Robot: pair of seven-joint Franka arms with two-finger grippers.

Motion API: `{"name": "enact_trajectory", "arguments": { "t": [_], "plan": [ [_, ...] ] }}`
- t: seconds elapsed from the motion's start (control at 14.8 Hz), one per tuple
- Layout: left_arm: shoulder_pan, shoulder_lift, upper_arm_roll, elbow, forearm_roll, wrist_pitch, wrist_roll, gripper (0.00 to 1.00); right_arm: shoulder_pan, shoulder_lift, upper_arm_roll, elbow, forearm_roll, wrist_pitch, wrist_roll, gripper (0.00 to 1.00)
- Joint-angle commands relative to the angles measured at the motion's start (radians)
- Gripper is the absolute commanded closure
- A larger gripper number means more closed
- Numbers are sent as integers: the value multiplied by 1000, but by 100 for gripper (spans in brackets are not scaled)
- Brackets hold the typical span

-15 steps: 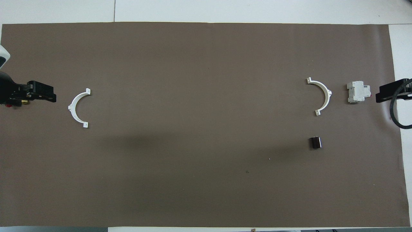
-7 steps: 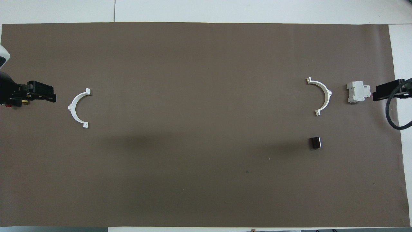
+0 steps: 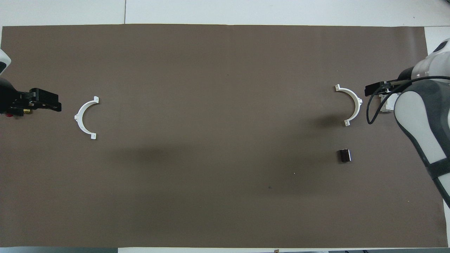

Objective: Assemble drain pipe with both arms
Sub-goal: 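Reach the right gripper down and grasp the nearby white clamp half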

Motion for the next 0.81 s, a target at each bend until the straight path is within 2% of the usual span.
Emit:
{"name": "enact_trajectory", "arguments": {
  "t": [0.0,0.14,0.34,0.47,0.75],
  "plan": [
    [0,-16,4,-11,-13,-5,4,0,-10,70,8,-12,21,74,-88,0],
    [0,-16,6,-11,-13,-5,4,0,-13,110,10,-10,21,108,-111,2],
    [0,-16,4,-11,-13,-5,4,0,-24,148,10,-12,27,148,-174,10],
    [0,-16,4,-11,-13,-5,4,0,-26,148,10,-26,34,149,-179,20],
    [0,-16,6,-11,-13,-5,4,0,-39,145,10,-55,50,167,-203,34]
  ]
}}
